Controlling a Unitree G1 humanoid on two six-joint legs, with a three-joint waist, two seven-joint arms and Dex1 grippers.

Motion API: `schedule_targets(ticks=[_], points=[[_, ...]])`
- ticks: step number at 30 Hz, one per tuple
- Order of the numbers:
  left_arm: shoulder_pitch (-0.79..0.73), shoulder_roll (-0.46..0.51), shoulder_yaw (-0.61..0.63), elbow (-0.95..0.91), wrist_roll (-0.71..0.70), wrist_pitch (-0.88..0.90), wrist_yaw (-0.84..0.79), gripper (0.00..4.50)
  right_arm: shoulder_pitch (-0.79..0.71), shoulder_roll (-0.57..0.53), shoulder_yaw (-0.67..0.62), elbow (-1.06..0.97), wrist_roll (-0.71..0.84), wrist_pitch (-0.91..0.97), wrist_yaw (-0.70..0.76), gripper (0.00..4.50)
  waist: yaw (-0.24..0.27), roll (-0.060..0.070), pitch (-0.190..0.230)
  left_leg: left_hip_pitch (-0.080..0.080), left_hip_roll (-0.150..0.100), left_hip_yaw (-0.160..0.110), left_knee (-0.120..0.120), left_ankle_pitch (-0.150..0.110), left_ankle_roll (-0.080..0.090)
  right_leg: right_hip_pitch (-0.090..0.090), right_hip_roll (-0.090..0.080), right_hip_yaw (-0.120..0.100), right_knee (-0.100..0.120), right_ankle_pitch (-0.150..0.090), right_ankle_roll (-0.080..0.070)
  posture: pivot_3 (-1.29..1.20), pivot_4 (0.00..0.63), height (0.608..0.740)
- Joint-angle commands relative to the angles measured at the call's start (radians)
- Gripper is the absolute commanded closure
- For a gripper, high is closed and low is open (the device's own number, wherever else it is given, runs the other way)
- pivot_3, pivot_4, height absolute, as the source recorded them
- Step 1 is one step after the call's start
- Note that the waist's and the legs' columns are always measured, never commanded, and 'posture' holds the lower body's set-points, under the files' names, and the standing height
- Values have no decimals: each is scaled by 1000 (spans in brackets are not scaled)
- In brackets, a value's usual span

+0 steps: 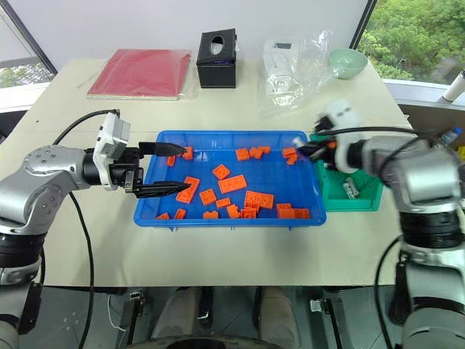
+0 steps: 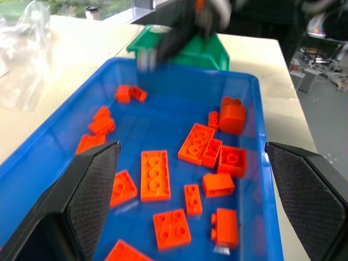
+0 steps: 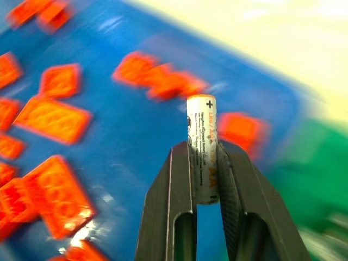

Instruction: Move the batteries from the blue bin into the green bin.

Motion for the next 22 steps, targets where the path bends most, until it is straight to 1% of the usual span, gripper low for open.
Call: schedule_targets(ticks=[1,4,6,7,8,9,12,16,18,20,22], points=[[-3,18,32,19,10,-29,-11,0,80,-74,-85,-8,8,-3,8,4470,4,0,0,0,0,0,0,0,0,0,0,0,0,0,0,0,150,736],[-2,20,29,39,18,-41,-18,0,157,-94,-114,7,-10,-33,-21,4470,2,0,0,0,0,0,0,0,0,0,0,0,0,0,0,0,150,736],[-3,20,28,46,20,-44,-20,0,178,-86,-127,15,-15,-52,-42,3429,0,0,0,0,0,1,0,0,0,0,0,0,0,0,0,0,150,736],[-5,20,29,49,21,-43,-21,0,194,-92,-122,24,-36,-93,-51,3061,-1,0,0,0,0,1,0,0,0,0,0,0,0,0,0,0,150,736],[-9,23,32,58,23,-42,-19,0,220,-103,-123,31,-55,-170,-39,2584,0,0,0,0,0,1,0,0,0,0,0,0,0,0,0,0,150,736],[-11,29,39,68,25,-40,-19,0,238,-109,-148,42,-52,-227,-18,2157,1,0,0,0,0,1,0,0,0,0,0,0,0,0,0,0,150,736],[-13,55,67,102,24,-37,-22,0,300,-147,-222,72,-29,-380,89,2157,5,0,0,0,0,1,0,0,0,0,0,0,0,0,0,0,150,736],[8,120,127,159,25,-45,-42,0,422,-236,-327,145,-7,-603,322,2157,4,0,0,0,0,1,0,0,0,0,0,0,-1,0,1,0,150,736],[31,163,167,190,24,-49,-61,0,461,-286,-376,212,12,-661,440,2157,4,0,0,0,0,1,0,0,0,0,0,0,-1,0,1,0,150,736],[60,211,206,212,24,-52,-85,0,475,-343,-396,319,15,-702,537,2157,-1,0,0,1,1,1,0,0,0,0,0,0,-1,0,1,0,150,736],[83,239,231,224,27,-65,-98,0,468,-373,-390,399,11,-738,589,2157,-3,1,0,1,1,2,0,0,0,0,0,0,0,-2,-2,0,150,736]])
